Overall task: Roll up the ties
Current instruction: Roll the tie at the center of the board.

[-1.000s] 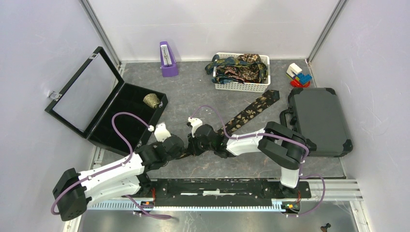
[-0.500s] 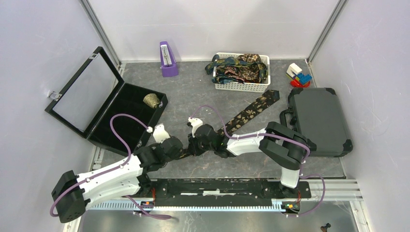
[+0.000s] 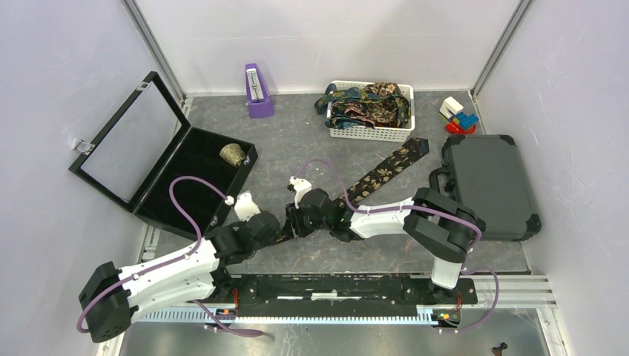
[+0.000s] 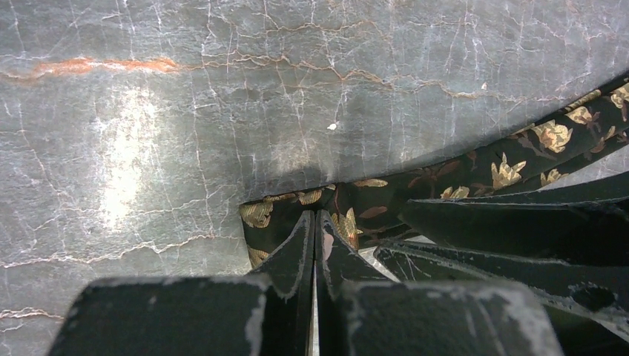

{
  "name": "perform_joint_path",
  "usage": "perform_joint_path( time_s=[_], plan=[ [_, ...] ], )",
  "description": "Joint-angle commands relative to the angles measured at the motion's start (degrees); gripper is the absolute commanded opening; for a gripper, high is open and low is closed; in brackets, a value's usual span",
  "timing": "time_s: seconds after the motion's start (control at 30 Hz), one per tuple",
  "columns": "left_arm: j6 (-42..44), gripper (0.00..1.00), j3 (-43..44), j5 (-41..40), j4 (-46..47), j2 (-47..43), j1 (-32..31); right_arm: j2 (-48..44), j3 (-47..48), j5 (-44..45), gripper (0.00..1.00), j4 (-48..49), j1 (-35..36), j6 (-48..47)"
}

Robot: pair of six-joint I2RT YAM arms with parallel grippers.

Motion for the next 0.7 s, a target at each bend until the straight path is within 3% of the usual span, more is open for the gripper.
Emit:
perform_joint_path(
  time_s=[0.0,0.37,0.67],
  plan=[
    [-1.12,0.02,-1.22,-0.85,2.75,-0.15,-0.20,-1.55,1.43,-1.84,0.42,2.55,-0.03,1.54],
    [-0.93,0.02,-2.64,-0.43,4.97,-1.36,-0.14,1.70,4.10,-3.30,0.43,3.29,-0.03,3.13],
    [-0.66,0.02,-2.91,-0.23,4.81,-3.17,-0.21,3.57,4.07,-2.77,0.37,3.23,0.06,3.17]
  ],
)
